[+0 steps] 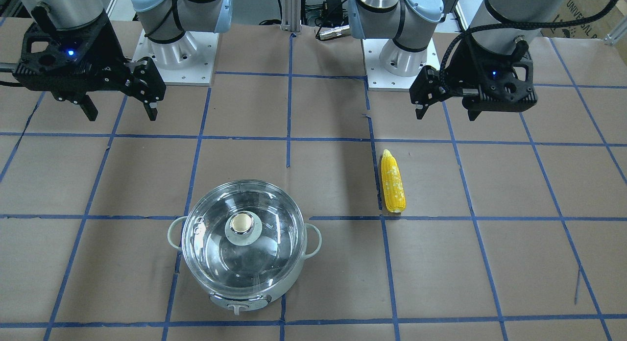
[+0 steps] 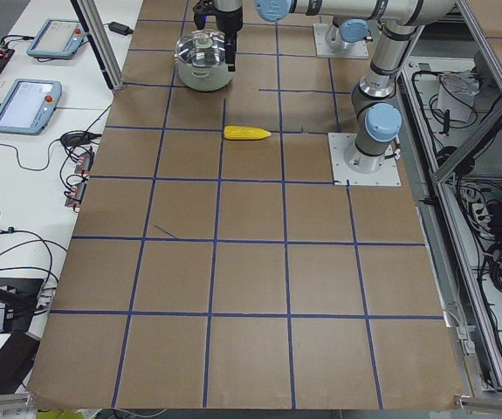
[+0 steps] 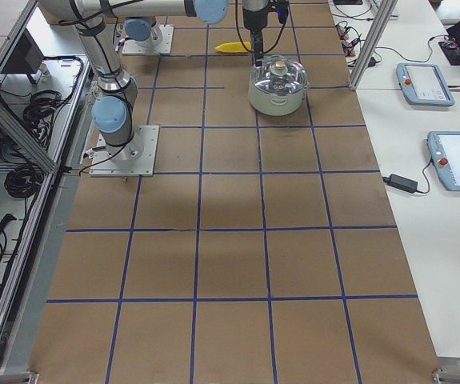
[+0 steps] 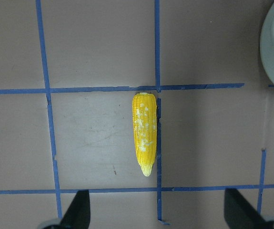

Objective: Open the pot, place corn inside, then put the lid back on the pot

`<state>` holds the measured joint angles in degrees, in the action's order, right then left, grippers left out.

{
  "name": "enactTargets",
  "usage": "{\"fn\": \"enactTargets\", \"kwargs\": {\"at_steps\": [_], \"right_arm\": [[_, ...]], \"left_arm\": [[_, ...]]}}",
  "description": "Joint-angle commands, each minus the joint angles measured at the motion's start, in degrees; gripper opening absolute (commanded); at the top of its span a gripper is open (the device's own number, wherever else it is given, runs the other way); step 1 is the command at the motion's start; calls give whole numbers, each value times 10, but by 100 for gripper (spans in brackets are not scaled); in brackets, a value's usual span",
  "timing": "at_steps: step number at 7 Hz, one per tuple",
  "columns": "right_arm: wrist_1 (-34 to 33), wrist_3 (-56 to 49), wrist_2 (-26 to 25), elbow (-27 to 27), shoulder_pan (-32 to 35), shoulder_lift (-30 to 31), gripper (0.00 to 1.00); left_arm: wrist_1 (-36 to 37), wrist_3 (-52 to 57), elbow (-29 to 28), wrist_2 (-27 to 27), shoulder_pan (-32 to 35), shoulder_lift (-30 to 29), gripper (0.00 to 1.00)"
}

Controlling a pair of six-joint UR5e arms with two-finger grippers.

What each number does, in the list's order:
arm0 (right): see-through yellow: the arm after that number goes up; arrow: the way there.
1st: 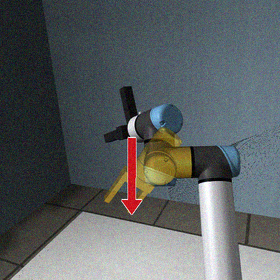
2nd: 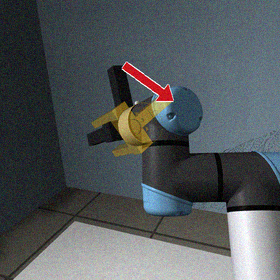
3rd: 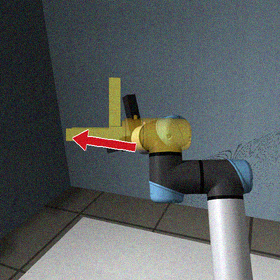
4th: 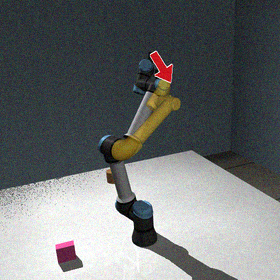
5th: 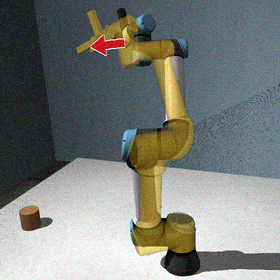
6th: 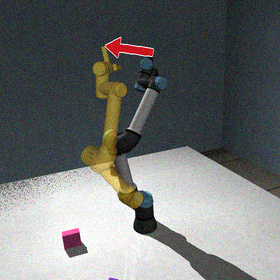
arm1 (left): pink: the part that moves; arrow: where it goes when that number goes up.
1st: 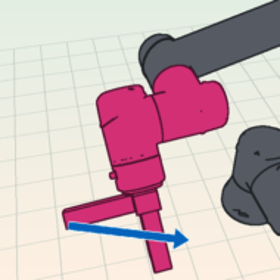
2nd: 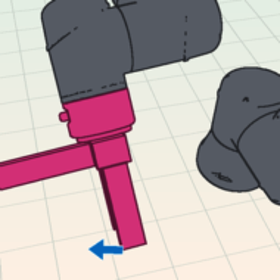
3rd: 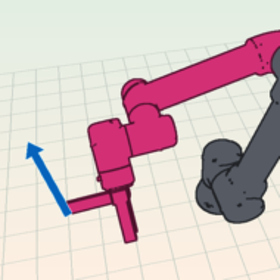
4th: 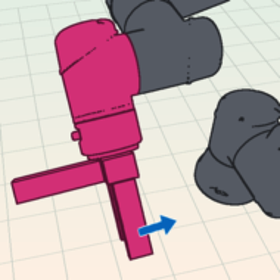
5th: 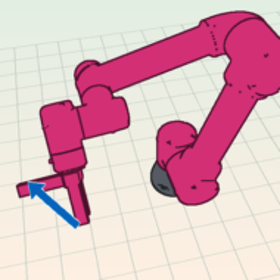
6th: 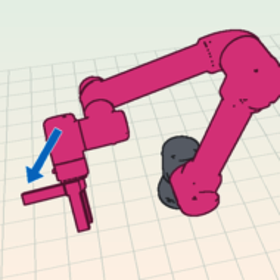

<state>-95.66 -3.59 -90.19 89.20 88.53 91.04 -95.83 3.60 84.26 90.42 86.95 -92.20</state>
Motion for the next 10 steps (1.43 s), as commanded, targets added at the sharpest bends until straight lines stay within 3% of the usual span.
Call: {"fn": "enactTargets", "kwargs": {"at_steps": [1, 3, 5, 6, 8, 10], "right_arm": [[-2, 9, 4, 5, 2, 0, 99], [-68, 43, 5, 4, 12, -39, 98], [-121, 77, -1, -2, 78, -84, 97], [-164, 89, -60, -3, 111, -118, 97], [-187, 112, -60, -5, 135, -159, 96], [-188, 113, -56, -43, 143, -201, 96]], "left_arm": [[0, 0, 5, 0, 1, 10, 100], [1, -2, -2, -1, 0, -1, 100], [1, -1, -2, 0, 0, 1, 100], [1, -1, 1, 1, 1, 3, 100], [1, -1, -2, -1, -2, 0, 100], [1, -1, -2, -1, -2, -1, 100]]}}
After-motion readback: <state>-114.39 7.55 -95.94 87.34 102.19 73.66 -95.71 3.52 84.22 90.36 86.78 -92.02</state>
